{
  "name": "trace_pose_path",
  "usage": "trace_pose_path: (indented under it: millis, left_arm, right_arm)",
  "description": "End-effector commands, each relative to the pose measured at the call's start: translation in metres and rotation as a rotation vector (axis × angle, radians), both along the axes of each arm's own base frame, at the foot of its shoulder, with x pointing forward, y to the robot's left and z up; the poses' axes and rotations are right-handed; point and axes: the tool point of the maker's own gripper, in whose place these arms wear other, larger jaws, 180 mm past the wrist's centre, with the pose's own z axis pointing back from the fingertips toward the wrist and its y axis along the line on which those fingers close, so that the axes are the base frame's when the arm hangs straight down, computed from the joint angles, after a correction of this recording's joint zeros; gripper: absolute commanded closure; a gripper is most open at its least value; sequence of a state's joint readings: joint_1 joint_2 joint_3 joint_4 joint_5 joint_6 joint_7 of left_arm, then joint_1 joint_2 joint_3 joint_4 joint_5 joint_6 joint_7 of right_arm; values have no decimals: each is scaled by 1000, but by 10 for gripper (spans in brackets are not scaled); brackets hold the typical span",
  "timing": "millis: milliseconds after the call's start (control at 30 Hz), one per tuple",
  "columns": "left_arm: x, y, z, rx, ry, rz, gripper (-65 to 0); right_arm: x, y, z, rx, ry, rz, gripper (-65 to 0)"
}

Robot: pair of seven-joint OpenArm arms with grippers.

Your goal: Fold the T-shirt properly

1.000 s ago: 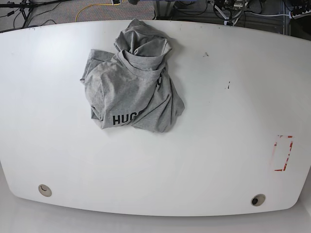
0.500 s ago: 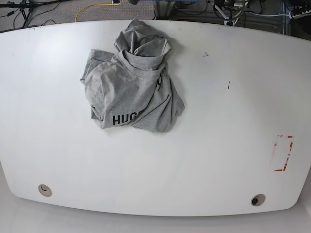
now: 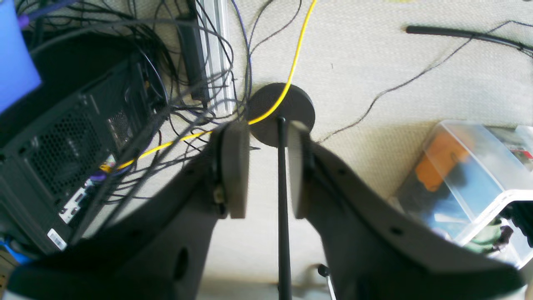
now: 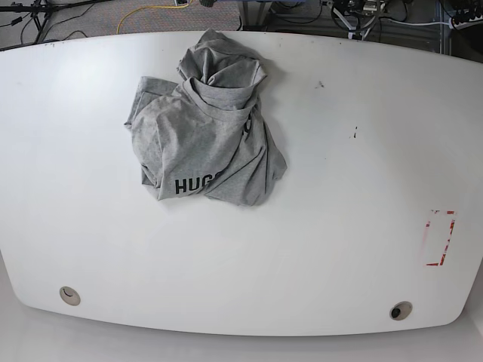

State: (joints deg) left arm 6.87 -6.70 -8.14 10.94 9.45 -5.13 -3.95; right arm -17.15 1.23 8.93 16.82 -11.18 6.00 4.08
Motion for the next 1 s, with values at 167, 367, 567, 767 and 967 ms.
trace_pose_path:
  millis: [167, 367, 567, 767, 967]
  left_arm:
    - [0, 4, 1, 9, -3, -4, -276]
    - [0, 5, 1, 10, -6, -5, -276]
    - [0, 6, 1, 12, -5, -4, -276]
    - [0, 7, 1, 12, -6, -1, -276]
    - [-1, 6, 1, 9, -4, -3, -275]
  right_arm:
    - [-8, -1, 1, 0, 15, -4, -148]
    - [-8, -1, 1, 0, 14, -6, -148]
    - [-5, 1, 1, 1, 1, -4, -145]
    - [-3, 1, 1, 1, -1, -3, -146]
    - [-2, 0, 1, -3, -6, -3, -150]
